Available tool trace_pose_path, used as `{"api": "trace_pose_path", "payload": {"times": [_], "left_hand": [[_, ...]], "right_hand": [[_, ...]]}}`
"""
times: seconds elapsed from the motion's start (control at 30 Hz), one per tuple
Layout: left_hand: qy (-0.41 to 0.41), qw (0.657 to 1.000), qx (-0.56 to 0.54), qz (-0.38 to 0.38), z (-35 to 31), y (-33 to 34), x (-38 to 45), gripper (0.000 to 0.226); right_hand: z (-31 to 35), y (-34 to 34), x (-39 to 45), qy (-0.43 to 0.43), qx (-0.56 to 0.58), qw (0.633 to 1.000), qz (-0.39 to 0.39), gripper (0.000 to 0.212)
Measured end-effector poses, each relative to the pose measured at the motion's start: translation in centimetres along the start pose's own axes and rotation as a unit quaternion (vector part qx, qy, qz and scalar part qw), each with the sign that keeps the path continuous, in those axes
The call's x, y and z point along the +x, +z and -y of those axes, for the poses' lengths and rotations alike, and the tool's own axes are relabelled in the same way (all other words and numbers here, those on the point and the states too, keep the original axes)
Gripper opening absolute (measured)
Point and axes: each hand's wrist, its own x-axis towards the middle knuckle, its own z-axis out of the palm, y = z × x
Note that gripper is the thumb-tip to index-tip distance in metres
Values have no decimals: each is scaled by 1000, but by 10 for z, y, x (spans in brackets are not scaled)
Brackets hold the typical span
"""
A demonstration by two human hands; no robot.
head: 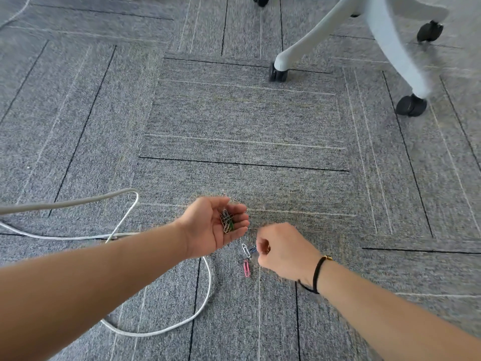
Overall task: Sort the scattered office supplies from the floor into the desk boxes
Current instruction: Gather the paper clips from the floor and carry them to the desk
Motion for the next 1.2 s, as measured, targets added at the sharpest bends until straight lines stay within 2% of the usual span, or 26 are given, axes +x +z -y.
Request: {"api": "trace_pose_path", "payload": {"times": [0.07, 0.17, 0.23, 0.33, 0.4, 0.47, 0.5, 0.57, 0.6, 0.63, 0.67, 0.73, 0.77, 0.8, 0.9, 0.97, 1.07, 1.2], "left_hand": [[-8, 1000, -1, -1, 1, 1, 0, 38], [-21, 1000, 13, 0, 4, 6, -2, 38], [-29, 999, 17, 4, 7, 12, -4, 34], [-35, 999, 9, 24, 7, 17, -6, 39], [-41, 999, -3, 26, 6, 15, -7, 38], [-46, 999, -8, 20, 3, 10, -7, 36], [-46, 999, -14, 19, 1, 8, -7, 35], [-45, 998, -27, 19, -1, 3, -7, 37], [-43, 999, -27, 17, -2, 1, -6, 38], [-39, 999, -22, 15, -4, -1, -6, 38], [-33, 999, -16, 14, -5, -3, -6, 37], [-23, 1000, -14, 16, -9, -4, -5, 36], [-18, 1000, -19, 16, -10, -5, -5, 35], [-12, 999, -26, 15, -11, -7, -4, 34], [-3, 999, -40, 8, -12, -11, -1, 34], [-3, 999, -42, 5, -12, -12, 0, 34], [2, 999, -48, 1, -12, -10, 0, 35], [3, 999, -47, 5, -11, -8, -2, 37]], "right_hand": [[3, -15, -4, 28, 80, 996, 17, 9], [21, -42, -10, 27, 226, 973, -28, 9], [38, -52, -9, -15, 238, 969, -62, 9], [51, -48, -4, -71, 183, 977, -77, 19], [47, -46, -3, -79, 181, 977, -83, 24], [36, -48, -4, -50, 253, 962, -89, 23], [31, -50, -6, -19, 327, 941, -89, 24], [25, -54, -7, 41, 517, 851, -78, 25], [22, -54, -7, 56, 578, 810, -83, 25], [19, -54, -5, 64, 599, 792, -99, 23], [15, -51, -4, 69, 577, 806, -118, 21], [6, -40, -2, 60, 386, 909, -143, 13], [4, -33, -2, 47, 262, 956, -125, 16], [2, -24, -3, 35, 166, 982, -83, 28], [5, 2, -9, 15, 21, 999, 35, 72], [10, 15, -12, -19, -42, 998, 37, 79], [12, 26, -13, -55, -71, 996, -4, 62], [11, 27, -11, -51, -24, 998, -37, 34]]}}
